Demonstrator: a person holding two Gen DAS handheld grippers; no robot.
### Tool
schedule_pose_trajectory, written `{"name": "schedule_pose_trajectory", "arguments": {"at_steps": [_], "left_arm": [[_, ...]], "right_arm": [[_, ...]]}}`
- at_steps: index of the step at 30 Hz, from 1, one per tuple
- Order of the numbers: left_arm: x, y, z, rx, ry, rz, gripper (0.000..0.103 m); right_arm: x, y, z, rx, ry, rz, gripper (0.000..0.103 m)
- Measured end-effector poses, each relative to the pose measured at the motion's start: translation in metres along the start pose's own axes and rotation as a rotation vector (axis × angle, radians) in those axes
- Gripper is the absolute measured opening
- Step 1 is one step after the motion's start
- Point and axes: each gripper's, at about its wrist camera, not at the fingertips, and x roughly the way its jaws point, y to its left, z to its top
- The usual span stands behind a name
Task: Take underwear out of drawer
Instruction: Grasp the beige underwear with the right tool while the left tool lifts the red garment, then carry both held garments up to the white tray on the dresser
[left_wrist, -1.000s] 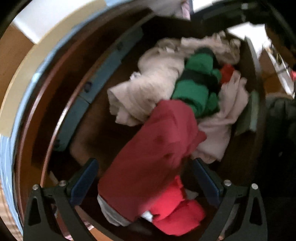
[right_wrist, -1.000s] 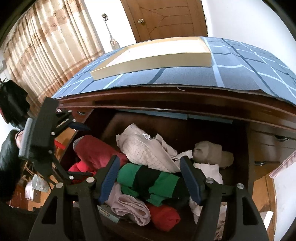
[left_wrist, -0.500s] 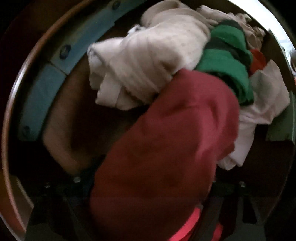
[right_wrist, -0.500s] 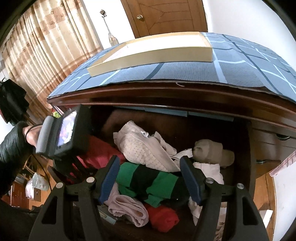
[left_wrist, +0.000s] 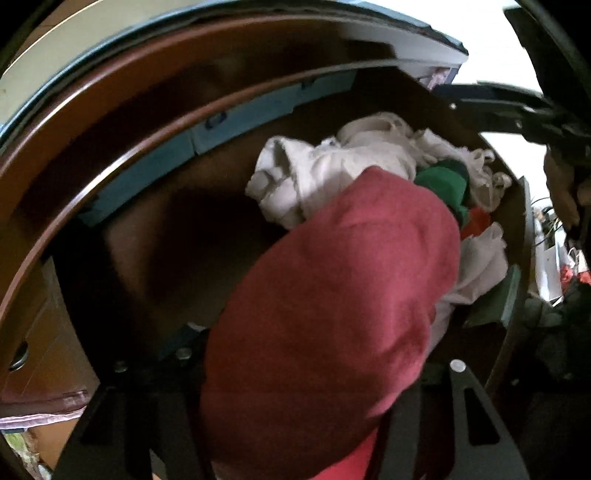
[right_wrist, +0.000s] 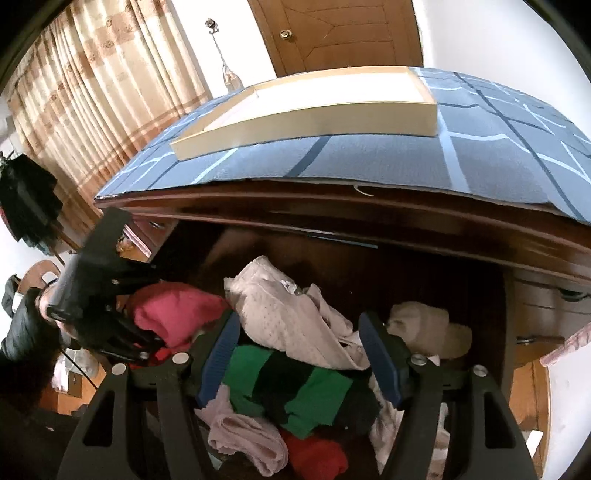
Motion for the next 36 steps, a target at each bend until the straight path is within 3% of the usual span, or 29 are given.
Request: {"name": "schedule_pose_trajectory", "arguments": {"at_steps": [3, 9, 15, 23, 25, 30, 36], "left_arm": [[-0.004, 0.008, 0.001, -0.023, 0.001, -0.017, 0.052], [-0.051, 0.009, -0.005, -0.096, -0.159, -0.051, 0.052], [-0.067, 0.027, 0.0, -0.143, -0.21, -0.038, 0.052], [-0.072, 0.029, -0.002, -0.244, -0.255, -0.047, 0.052], [-0.071, 0.029, 0.01, -0.256, -0.267, -0.044, 0.052], [-0.077, 0.026, 0.014, -0.276, -0.314, -0.031, 0.052], [-0.096, 0.018, 0.021, -0.272, -0.387, -0.017, 0.052]], "right_arm": [[0.012, 0.002, 0.005, -0.053, 0.032, 0.008, 0.069], [0.045, 0.02, 0.015, -0.221, 0.132, 0.061, 0.069], [0.091, 0.034, 0.017, -0.335, 0.281, 0.033, 0.069], [0.122, 0.031, 0.021, -0.315, 0.337, -0.01, 0.069], [0.129, 0.031, 0.014, -0.328, 0.381, -0.029, 0.061], [0.108, 0.035, 0.016, -0.322, 0.312, -0.026, 0.031], [0.044, 0.037, 0.022, -0.255, 0.148, 0.049, 0.028]]}}
